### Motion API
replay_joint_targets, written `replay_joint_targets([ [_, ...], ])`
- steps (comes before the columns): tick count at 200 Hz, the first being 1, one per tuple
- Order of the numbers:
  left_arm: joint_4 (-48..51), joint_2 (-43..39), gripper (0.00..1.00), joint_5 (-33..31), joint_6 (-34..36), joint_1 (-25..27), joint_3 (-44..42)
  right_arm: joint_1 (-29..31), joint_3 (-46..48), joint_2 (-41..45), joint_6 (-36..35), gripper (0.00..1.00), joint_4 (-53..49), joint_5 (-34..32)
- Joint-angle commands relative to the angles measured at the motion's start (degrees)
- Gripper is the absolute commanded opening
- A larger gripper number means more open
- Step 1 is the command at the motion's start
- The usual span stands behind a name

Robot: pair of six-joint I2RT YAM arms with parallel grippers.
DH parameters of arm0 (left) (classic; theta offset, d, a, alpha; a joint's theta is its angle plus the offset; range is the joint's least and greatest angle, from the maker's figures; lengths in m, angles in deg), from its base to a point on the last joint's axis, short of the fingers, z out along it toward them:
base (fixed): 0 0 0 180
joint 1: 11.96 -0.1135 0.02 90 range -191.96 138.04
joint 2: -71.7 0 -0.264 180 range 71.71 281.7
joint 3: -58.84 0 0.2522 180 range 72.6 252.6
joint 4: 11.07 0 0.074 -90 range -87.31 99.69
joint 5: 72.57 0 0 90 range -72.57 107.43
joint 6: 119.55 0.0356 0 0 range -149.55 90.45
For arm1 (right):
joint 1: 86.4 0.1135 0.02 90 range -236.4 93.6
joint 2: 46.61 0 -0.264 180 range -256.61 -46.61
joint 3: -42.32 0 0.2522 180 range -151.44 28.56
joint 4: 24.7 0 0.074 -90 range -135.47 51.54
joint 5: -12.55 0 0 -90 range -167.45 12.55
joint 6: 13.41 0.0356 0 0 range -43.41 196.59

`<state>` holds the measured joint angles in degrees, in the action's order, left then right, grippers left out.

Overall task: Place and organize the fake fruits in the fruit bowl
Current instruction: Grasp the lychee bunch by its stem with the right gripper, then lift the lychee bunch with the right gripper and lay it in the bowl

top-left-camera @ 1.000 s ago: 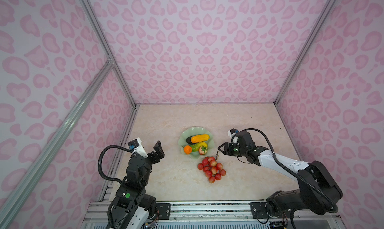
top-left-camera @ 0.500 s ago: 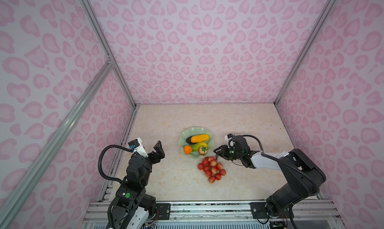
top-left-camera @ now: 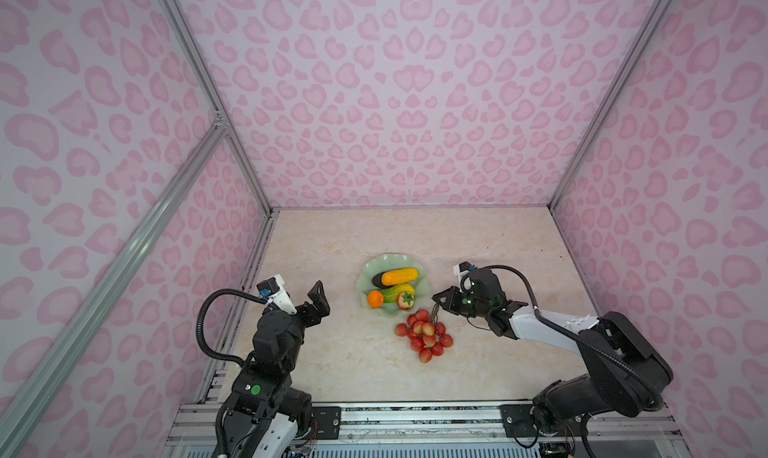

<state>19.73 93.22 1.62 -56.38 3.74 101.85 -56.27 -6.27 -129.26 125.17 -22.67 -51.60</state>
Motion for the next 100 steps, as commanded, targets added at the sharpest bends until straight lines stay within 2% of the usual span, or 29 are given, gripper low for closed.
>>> replay_joint_targets([
  [1, -2.2, -0.1, 0.97, 0.3, 0.4, -0.1, 0.2, -0.1, -2.5, 4.8, -6.5, 0.00, -10.3, -3.7],
  [24, -2.2, -0.1, 0.96, 0.2, 0.6, -0.1, 0.3, 0.3, -9.2, 11.2, -13.7, 0.00, -22.1, -7.1],
  [46, -2.3, -0.2, 0.96, 0.3, 0.7, -0.1, 0.2, 0.4, -14.6, 14.2, -17.4, 0.00, -27.2, -7.2],
  [72, -2.2, -0.5, 0.96, 0.3, 0.6, -0.1, 0.2, 1.7, -20.2, 13.4, -19.4, 0.00, -28.8, -4.4],
  [100, -1.8, -1.0, 0.96, 0.4, 0.6, -0.1, 0.2, 6.3, -27.5, 9.4, -22.8, 0.00, -30.7, -5.0],
])
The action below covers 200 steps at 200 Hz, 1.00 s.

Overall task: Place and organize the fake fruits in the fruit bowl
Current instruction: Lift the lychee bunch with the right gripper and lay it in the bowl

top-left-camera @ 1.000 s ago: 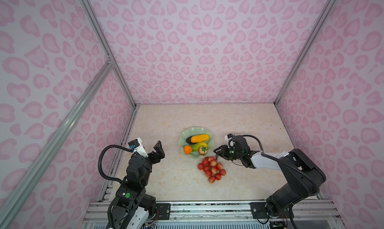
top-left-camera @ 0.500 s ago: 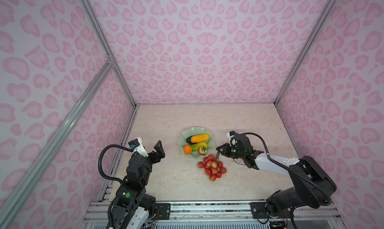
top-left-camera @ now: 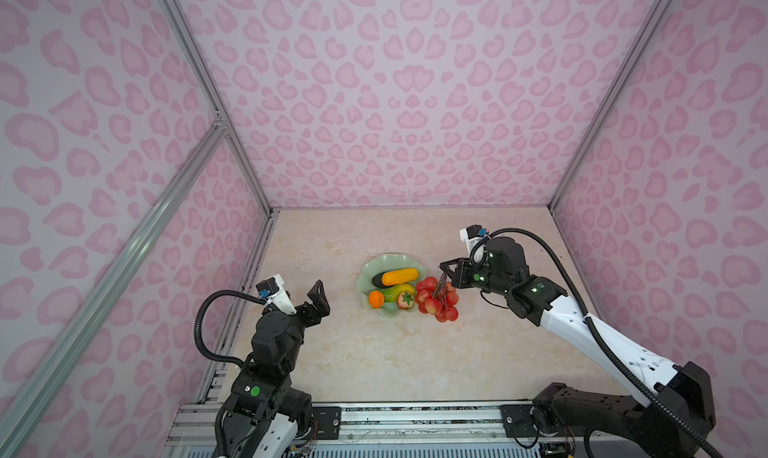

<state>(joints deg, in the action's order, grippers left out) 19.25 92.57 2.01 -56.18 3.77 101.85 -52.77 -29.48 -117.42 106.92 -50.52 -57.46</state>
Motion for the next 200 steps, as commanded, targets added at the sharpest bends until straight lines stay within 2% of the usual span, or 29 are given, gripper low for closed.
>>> replay_joint_targets([
  [1, -1.3, -0.3, 0.96, 0.0, 0.4, -0.1, 0.1, 3.0, -4.5, -2.7, -4.7, 0.00, -2.8, 0.9],
  [23, -1.1, -0.9, 0.96, 0.0, 0.4, -0.2, 0.1, 5.2, -7.8, -6.7, -4.7, 0.00, 0.2, 3.1],
  [71, -0.6, -1.7, 0.97, 0.2, 0.9, -0.1, 0.3, 5.7, -13.5, -18.2, -3.9, 0.00, 6.5, 8.9],
  [114, -1.0, -2.0, 0.96, 2.7, 1.9, -0.1, 0.4, 3.5, -17.7, -28.6, -3.0, 0.00, 10.2, 14.8],
  [165, -1.4, -1.3, 0.96, 2.6, 1.7, -0.2, 0.4, -1.4, -19.7, -35.4, -3.6, 0.00, 11.6, 15.1],
  [200, -1.8, -0.5, 0.97, 2.7, 1.7, -0.1, 0.5, -3.2, -22.3, -40.8, -4.9, 0.03, 11.2, 19.2],
])
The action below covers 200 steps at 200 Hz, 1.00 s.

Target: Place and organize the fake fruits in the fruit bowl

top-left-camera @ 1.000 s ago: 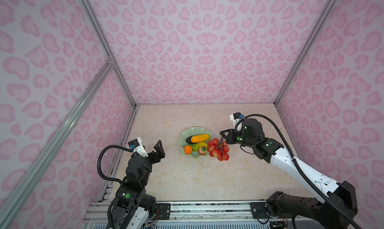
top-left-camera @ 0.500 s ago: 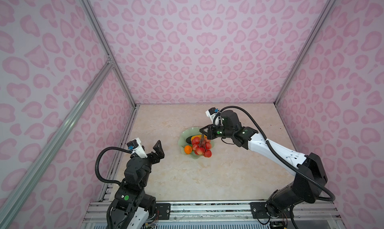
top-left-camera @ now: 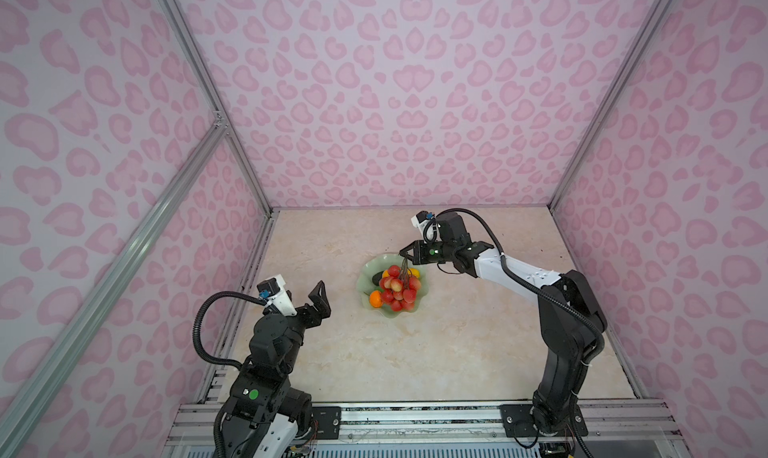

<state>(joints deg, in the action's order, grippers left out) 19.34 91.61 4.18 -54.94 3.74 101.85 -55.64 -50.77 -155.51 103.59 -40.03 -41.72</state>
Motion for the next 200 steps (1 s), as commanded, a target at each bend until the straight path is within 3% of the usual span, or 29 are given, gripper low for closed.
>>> replay_joint_targets([
  [1, -1.9, 0.5, 0.96, 0.5, 0.4, -0.1, 0.5, -0.4, -1.1, -2.9, -1.7, 0.03, 0.7, 3.5],
  [10, -2.0, 0.6, 0.96, 0.5, 0.4, -0.1, 0.5, -0.4, -1.3, -3.8, -2.2, 0.08, 0.8, 3.8],
  [36, -1.8, 0.6, 0.97, 0.4, 0.5, -0.1, 0.6, -0.4, -1.5, -4.7, -2.7, 0.38, 0.6, 3.2],
  [85, -2.5, 0.6, 0.97, 0.3, 0.6, -0.1, 0.5, -1.8, -2.4, -0.3, -3.8, 0.82, 0.0, -0.4],
  [97, -3.2, 0.7, 0.97, 0.4, 0.8, -0.1, 0.4, -2.7, -2.1, 1.5, -3.8, 0.98, -0.2, -1.6],
  [127, -8.7, 2.8, 0.96, 0.6, 3.5, -0.1, -0.4, -5.3, 2.8, 9.4, -5.7, 0.99, -1.2, -7.6],
  [156, -19.1, 12.1, 0.96, 1.5, 10.3, -0.1, -2.3, -6.7, 16.8, 23.2, -11.7, 0.99, 1.0, -24.9],
  [189, -37.8, 27.4, 0.96, -8.1, 21.7, -0.6, -7.2, -7.7, 34.8, 38.0, -18.4, 0.99, 7.6, -46.7],
  [200, -41.3, 32.2, 0.96, -7.1, 23.2, -3.0, -7.2, -9.1, 40.0, 41.6, -20.4, 0.99, 10.2, -52.9],
])
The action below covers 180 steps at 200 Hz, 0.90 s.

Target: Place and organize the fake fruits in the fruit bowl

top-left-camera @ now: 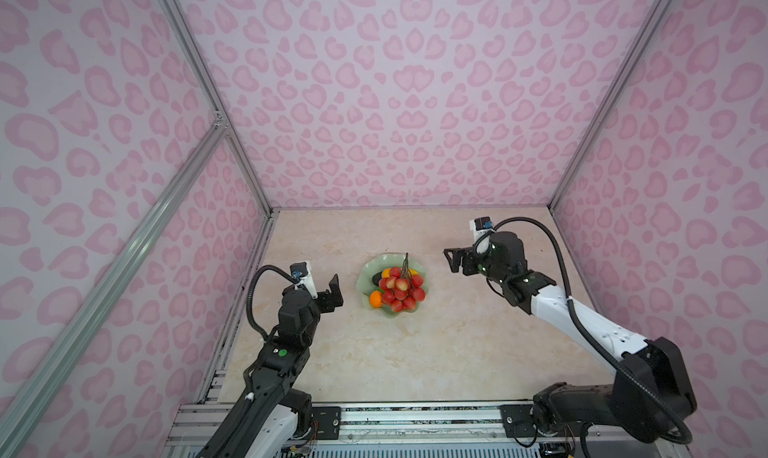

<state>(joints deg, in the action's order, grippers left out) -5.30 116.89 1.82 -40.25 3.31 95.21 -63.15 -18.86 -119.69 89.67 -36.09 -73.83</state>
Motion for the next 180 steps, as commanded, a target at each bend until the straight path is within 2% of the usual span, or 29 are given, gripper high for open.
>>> replay_joint_targets([
  [1, -16.9, 7.4, 0.96, -4.4, 8.5, -2.8, -0.6, -1.8, 8.5, 6.1, -6.7, 0.99, 6.5, -21.3],
  [17, -20.5, 13.4, 0.97, 0.3, 8.1, -7.5, -0.4, -5.7, 16.1, 8.9, -8.8, 0.99, 13.7, -25.2],
  [29, -22.7, 17.2, 0.98, -0.1, 8.1, -9.5, -0.4, -8.9, 20.8, 8.8, -9.1, 0.99, 20.5, -26.8],
  [60, -33.2, 21.6, 0.98, 1.3, 5.2, -13.9, -5.3, -12.0, 25.5, 1.1, -12.7, 0.99, 33.5, -32.2],
  [78, -37.7, 24.9, 0.98, 3.0, 4.5, -15.1, -6.5, -13.9, 29.3, -4.4, -14.0, 0.99, 46.7, -27.7],
  [95, -38.3, 29.5, 0.98, 3.9, 4.8, -15.3, -3.8, -14.9, 30.6, -11.6, -15.8, 0.99, 56.7, -24.1],
  [104, -43.5, 32.4, 0.97, 4.2, 5.7, -15.3, -4.7, -15.6, 30.9, -14.5, -16.0, 0.99, 61.4, -22.6],
  [119, -50.2, 38.5, 0.97, 6.4, 5.6, -15.9, -5.0, -18.0, 30.3, -13.6, -13.7, 0.99, 55.6, -17.8],
  [124, -50.4, 39.4, 0.97, 7.1, 6.3, -15.8, -4.7, -18.5, 30.9, -15.1, -13.8, 1.00, 59.0, -16.6],
  [133, -48.8, 38.6, 0.97, 7.3, 6.3, -15.8, -4.5, -18.4, 31.6, -17.9, -14.5, 1.00, 65.2, -16.8],
  [149, -49.2, 38.7, 0.97, 6.7, 6.0, -15.9, -4.6, -18.6, 27.9, -14.4, -12.8, 1.00, 51.7, -17.8],
  [166, -49.3, 38.9, 0.97, 6.7, 6.0, -15.9, -4.6, -19.4, 29.7, -17.1, -13.1, 1.00, 60.2, -16.5],
  [180, -49.2, 38.9, 0.97, 6.6, 6.1, -15.9, -4.5, -19.3, 28.5, -15.9, -12.8, 1.00, 55.6, -16.4],
])
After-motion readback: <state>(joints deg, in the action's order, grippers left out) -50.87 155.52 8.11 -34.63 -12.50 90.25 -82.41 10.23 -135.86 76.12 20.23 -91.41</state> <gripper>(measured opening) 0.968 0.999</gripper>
